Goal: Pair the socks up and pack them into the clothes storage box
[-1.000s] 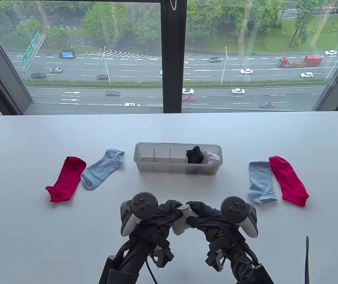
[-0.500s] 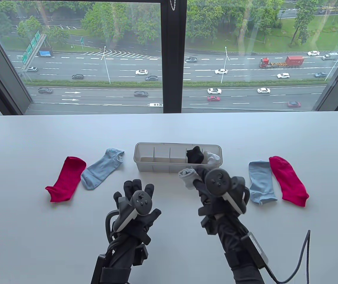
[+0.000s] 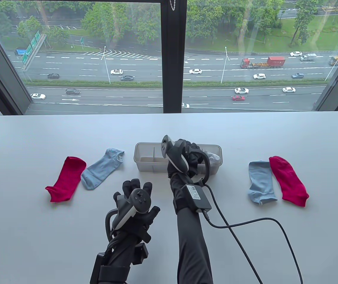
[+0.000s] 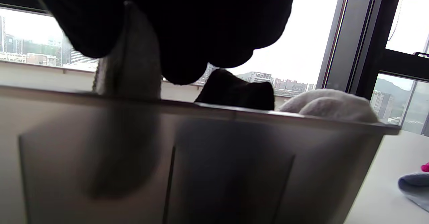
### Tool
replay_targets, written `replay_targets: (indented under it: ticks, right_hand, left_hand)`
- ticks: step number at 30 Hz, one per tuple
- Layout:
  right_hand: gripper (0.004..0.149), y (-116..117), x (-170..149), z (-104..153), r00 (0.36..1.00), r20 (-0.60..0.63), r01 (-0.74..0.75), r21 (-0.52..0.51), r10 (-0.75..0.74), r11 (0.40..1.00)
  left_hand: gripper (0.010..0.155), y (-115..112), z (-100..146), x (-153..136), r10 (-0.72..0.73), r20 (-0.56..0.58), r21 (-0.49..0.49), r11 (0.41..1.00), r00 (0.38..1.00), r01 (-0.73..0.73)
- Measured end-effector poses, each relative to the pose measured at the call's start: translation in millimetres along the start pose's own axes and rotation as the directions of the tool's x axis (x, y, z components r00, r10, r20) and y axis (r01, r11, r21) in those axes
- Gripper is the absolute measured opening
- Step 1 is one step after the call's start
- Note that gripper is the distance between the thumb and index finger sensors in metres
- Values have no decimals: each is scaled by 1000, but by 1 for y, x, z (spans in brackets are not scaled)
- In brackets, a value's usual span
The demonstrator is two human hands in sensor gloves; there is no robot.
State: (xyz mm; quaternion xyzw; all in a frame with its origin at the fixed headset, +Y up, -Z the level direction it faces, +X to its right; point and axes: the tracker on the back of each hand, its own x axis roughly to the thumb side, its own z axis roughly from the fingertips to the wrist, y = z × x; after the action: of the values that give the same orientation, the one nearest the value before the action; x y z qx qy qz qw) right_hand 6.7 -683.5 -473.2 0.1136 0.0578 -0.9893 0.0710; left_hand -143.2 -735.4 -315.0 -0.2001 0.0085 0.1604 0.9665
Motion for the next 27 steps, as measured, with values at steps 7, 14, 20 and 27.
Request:
replay_targets:
  ticks: [7, 14, 20, 27]
  right_hand:
    - [47, 4, -2, 8, 993, 87, 77, 0, -77, 997]
    - [61, -20, -90, 40, 939, 92, 329, 27, -330, 944]
    - [68, 30, -200, 52, 957, -127, 283, 196, -262, 939]
    - [73, 109, -270, 62, 931, -161, 360, 559, -329, 747]
  left_hand:
    - [78, -3, 1, -4, -5, -7, -6, 1000, 1000, 5]
    - [80, -1, 4, -4, 2, 6, 11, 1000, 1000, -2]
    - [79, -1, 9, 5, -20, 61, 5, 1000, 998, 20]
    - [80, -2, 14, 15, -38, 100, 11, 999, 994, 37]
